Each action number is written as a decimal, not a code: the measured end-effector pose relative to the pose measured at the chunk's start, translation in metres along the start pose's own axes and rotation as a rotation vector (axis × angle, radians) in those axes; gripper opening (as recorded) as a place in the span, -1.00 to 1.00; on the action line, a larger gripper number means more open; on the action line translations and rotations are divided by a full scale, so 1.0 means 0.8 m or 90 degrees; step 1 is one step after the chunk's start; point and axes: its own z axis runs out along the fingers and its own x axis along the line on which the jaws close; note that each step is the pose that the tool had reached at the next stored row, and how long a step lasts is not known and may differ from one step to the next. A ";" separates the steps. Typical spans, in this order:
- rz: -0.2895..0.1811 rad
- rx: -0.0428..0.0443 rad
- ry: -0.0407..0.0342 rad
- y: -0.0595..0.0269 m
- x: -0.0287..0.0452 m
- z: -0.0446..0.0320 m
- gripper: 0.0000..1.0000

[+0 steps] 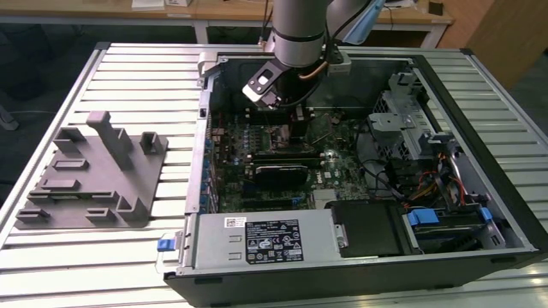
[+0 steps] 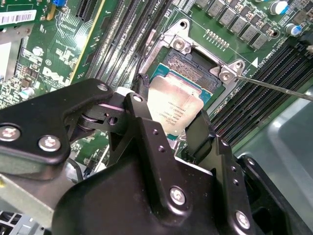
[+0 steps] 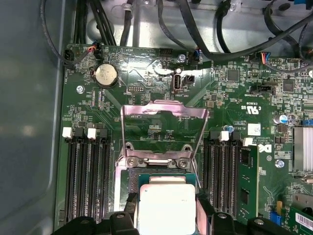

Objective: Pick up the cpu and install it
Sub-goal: 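Place the cpu into insertion slot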

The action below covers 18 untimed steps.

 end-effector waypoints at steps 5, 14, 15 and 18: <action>0.000 -0.0001 0.0032 0.000 0.0007 0.0017 0.08; 0.001 -0.0001 0.0043 -0.001 0.0009 0.0043 0.08; 0.001 -0.0002 0.0043 -0.001 0.0010 0.0045 0.08; 0.001 -0.0001 0.0043 -0.002 0.0010 0.0053 0.08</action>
